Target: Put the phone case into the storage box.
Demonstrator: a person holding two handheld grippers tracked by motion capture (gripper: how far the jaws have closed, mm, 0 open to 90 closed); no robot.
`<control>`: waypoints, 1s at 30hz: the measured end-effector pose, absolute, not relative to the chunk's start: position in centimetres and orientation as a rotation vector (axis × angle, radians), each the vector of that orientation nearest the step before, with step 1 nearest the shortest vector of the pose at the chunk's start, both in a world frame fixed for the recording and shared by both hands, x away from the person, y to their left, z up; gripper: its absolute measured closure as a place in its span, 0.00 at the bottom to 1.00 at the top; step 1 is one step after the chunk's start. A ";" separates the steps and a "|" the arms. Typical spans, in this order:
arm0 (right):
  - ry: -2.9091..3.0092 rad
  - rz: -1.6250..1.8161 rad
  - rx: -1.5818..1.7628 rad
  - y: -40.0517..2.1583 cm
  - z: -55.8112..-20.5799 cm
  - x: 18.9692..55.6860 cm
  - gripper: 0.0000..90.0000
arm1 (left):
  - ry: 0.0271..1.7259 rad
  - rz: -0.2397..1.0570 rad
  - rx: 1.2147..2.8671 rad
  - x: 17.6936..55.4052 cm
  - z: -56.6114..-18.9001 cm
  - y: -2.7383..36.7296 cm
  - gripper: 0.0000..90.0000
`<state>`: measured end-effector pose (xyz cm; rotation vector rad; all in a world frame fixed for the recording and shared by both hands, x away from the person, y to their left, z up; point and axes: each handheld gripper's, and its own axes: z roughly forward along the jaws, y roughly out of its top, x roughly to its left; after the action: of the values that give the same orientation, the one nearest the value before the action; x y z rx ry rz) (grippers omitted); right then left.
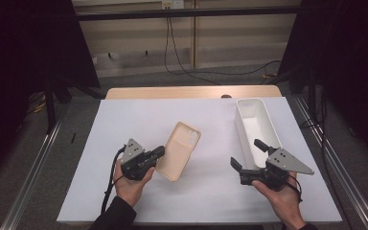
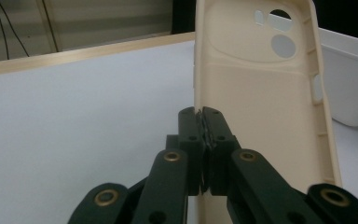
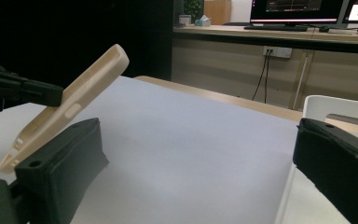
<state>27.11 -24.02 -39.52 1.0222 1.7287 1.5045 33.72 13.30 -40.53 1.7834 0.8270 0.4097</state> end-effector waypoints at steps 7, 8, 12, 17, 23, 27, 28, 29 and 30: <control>1.741 1.512 1.019 -22.9 -39.2 27.8 0.02 | 0.803 0.409 1.777 33.7 -40.3 12.2 0.97; 1.748 1.514 1.015 -22.7 -39.2 28.0 0.02 | 0.805 0.409 1.772 33.7 -40.3 12.1 0.97; 1.759 1.519 1.011 -22.0 -39.0 28.6 0.03 | 0.794 0.411 1.778 33.8 -40.3 11.5 0.97; 1.767 1.530 1.006 -21.2 -38.8 29.1 0.05 | 0.787 0.405 1.773 33.8 -40.2 10.9 0.97; 1.783 1.527 0.997 -20.5 -38.6 29.8 0.07 | 0.781 0.415 1.758 34.1 -39.9 10.3 0.97; 1.776 1.527 1.000 -20.1 -38.4 30.2 0.08 | 0.776 0.419 1.748 34.5 -39.5 10.0 0.97; 1.774 1.527 1.002 -20.0 -38.2 30.4 0.09 | 0.779 0.418 1.740 34.5 -39.4 9.8 0.97; 1.773 1.527 1.002 -19.9 -38.1 30.5 0.09 | 0.774 0.421 1.742 34.6 -39.4 9.7 0.97; 1.774 1.527 1.004 -19.8 -38.0 30.6 0.09 | 0.768 0.426 1.749 34.7 -39.3 9.6 0.97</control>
<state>30.63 -19.84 -38.00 1.0042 1.7738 1.5270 34.66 9.61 -39.32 1.7488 0.7676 0.4256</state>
